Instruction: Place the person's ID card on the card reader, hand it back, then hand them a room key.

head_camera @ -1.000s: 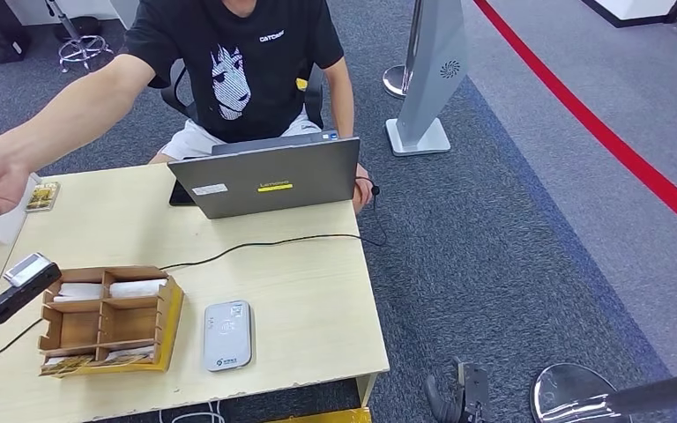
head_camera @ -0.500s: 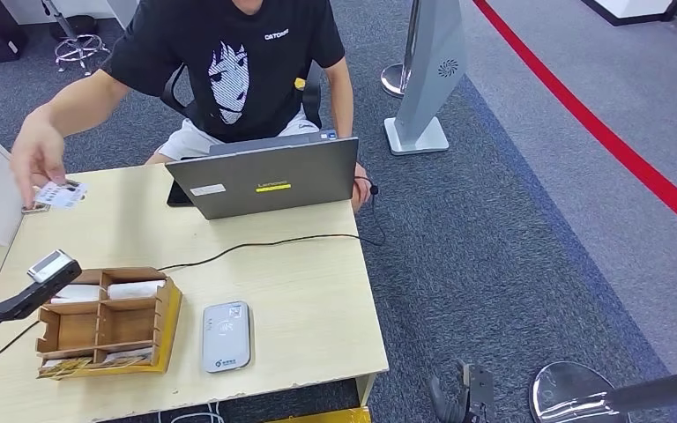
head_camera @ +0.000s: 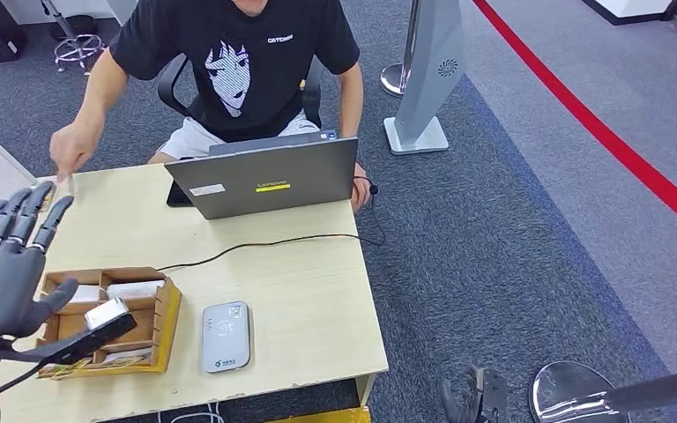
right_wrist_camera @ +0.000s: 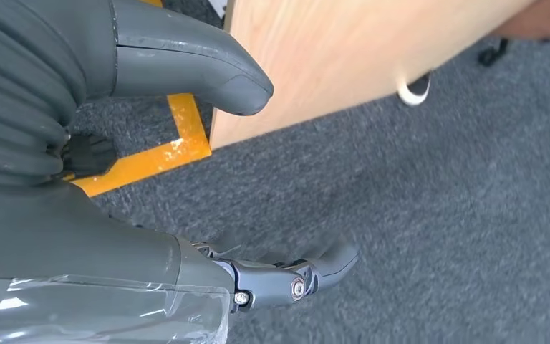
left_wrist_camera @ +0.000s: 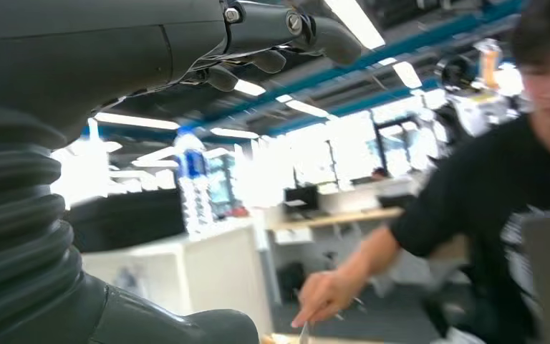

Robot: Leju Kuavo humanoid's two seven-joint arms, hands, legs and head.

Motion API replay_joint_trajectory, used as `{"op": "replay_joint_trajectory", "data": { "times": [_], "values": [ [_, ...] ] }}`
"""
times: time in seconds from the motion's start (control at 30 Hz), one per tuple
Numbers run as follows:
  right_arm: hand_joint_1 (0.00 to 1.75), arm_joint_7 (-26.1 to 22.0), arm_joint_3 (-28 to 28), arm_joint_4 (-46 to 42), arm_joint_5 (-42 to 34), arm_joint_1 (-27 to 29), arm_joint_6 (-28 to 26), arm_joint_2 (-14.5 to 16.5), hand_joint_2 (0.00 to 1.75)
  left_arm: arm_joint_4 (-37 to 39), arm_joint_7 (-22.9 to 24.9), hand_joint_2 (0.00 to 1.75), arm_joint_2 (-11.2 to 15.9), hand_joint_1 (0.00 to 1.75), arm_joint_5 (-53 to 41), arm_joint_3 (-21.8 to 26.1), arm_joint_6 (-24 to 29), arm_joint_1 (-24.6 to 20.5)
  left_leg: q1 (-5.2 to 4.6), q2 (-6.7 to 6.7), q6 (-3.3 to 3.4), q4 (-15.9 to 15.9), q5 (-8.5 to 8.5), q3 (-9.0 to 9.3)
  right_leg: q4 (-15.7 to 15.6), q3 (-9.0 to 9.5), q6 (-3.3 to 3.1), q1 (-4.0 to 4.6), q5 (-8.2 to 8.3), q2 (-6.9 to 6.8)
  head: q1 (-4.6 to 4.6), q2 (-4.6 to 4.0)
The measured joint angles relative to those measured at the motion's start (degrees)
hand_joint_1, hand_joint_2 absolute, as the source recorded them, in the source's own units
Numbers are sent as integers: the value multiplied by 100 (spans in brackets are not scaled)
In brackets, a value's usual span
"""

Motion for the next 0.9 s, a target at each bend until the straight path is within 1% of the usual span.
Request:
{"op": "replay_joint_trajectory", "data": {
  "times": [0.1, 0.23, 0.37, 0.57, 0.9],
  "values": [
    [0, 0, -45, -16, -97, 45, -1, -44, 175, -70, -55, 175, 254, 0, 332, -279, -158, 258, 0, 1, 0, 0, -3, 0, 0, 0, 0, 0, -1, 0, 0, 0],
    [0, 0, -112, -38, -195, 88, 45, -89, 175, -117, 5, 175, 581, 0, 699, -580, -361, 642, 0, 1, 0, 0, -3, 0, 0, -1, 0, 0, -1, 0, 0, 0],
    [0, 0, -187, -92, -199, 141, 162, -101, 175, -137, 39, 175, 788, 0, 792, -765, -393, 934, 0, 1, 0, 0, -3, 0, 0, -1, 0, 0, -1, -1, -1, 0],
    [0, 3, -296, -215, -186, 192, 213, -101, 175, -245, 75, 175, 920, 0, 841, -954, -408, 1195, -1, 0, 0, 0, -3, -1, 0, 1, 0, -1, -1, -3, 1, 0],
    [0, 15, -345, -274, -153, 215, 259, -101, 175, -299, 166, 175, 996, 0, 802, -1095, -429, 1253, -1, -1, 0, 0, -3, -1, 0, 1, 0, -1, -1, -5, 0, 0]
  ]
}}
